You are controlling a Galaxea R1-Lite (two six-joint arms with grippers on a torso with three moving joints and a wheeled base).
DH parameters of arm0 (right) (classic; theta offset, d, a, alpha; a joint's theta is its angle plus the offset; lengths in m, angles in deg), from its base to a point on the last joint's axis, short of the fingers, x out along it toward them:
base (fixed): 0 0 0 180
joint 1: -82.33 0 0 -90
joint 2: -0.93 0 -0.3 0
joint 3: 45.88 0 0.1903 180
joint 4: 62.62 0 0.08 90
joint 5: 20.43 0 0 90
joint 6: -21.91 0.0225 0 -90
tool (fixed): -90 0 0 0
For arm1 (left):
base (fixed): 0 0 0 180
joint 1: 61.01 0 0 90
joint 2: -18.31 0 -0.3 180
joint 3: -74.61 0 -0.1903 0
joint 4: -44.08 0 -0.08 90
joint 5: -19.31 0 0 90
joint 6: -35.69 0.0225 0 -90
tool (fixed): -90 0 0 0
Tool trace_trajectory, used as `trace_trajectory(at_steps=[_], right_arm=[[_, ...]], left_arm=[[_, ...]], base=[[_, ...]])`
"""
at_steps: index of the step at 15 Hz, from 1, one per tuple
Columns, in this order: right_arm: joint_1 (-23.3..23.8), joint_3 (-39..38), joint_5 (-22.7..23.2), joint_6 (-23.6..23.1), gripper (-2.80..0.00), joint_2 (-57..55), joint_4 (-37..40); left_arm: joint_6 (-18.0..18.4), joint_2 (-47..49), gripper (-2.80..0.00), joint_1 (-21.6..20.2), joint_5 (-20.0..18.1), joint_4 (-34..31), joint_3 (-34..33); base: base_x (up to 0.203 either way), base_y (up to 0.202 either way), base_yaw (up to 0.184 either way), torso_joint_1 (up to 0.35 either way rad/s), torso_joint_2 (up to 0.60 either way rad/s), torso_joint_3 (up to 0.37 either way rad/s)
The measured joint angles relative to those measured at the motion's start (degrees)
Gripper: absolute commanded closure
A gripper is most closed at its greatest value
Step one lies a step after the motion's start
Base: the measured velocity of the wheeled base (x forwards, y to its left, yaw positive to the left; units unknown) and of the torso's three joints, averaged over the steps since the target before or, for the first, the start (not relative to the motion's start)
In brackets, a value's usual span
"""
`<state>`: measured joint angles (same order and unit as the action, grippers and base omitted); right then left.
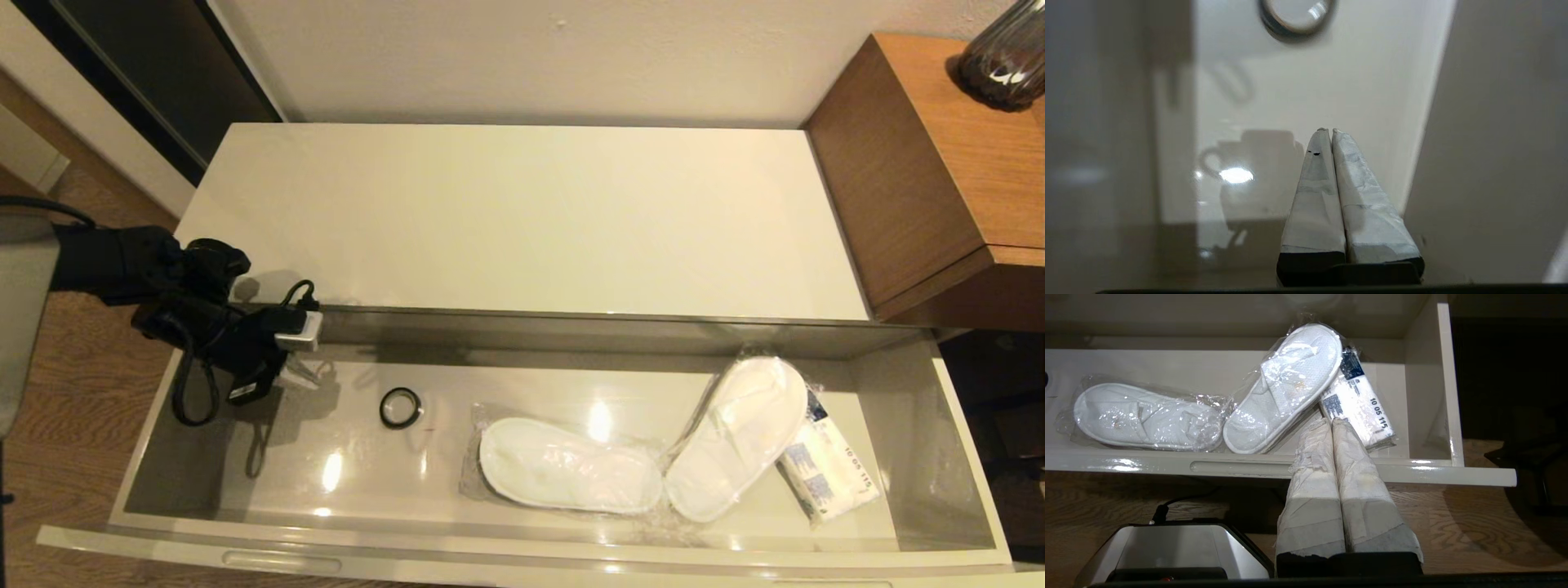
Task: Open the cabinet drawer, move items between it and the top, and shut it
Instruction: Take out the adhesive tape from the drawer
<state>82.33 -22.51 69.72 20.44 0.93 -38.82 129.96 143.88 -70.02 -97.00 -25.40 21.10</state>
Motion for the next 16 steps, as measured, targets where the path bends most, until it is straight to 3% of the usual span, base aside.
trace_trajectory(at_steps=[2, 5, 9, 11, 13, 16], right_arm=[[0.02, 0.00, -0.02, -0.01, 0.00, 0.00, 0.03], [0.00, 0.00, 0.03, -0.01, 0.00, 0.00, 0.05], [0.00, 0.00, 0.01, 0.01, 0.00, 0.00, 0.01], [0.00, 0.00, 0.00, 0.02, 0.00, 0.00, 0.01], [0.00, 0.00, 0.00, 0.01, 0.00, 0.00, -0.02], [0.00, 0.00, 0.01, -0.01, 0.00, 0.00, 0.01]], left_arm=[[2.85, -0.07, 0.00, -0.02, 1.09, -3.94, -0.12], [10.00, -0.41, 0.00, -0.35, 2.36, -9.05, -1.35], [11.75, -1.50, 0.00, -0.35, 2.89, -8.36, -4.76], [12.48, -2.70, 0.00, -0.33, 3.12, -4.06, -10.97], [12.37, -4.00, 0.00, -0.30, 3.41, 5.05, -19.44], [9.27, -6.05, 0.00, -0.13, 5.36, 15.62, -26.92]], base=[[0.000, 0.000, 0.000, 0.000, 0.00, 0.000], [0.000, 0.000, 0.000, 0.000, 0.00, 0.000], [0.000, 0.000, 0.000, 0.000, 0.00, 0.000], [0.000, 0.000, 0.000, 0.000, 0.00, 0.000], [0.000, 0.000, 0.000, 0.000, 0.00, 0.000], [0.000, 0.000, 0.000, 0.000, 0.00, 0.000]])
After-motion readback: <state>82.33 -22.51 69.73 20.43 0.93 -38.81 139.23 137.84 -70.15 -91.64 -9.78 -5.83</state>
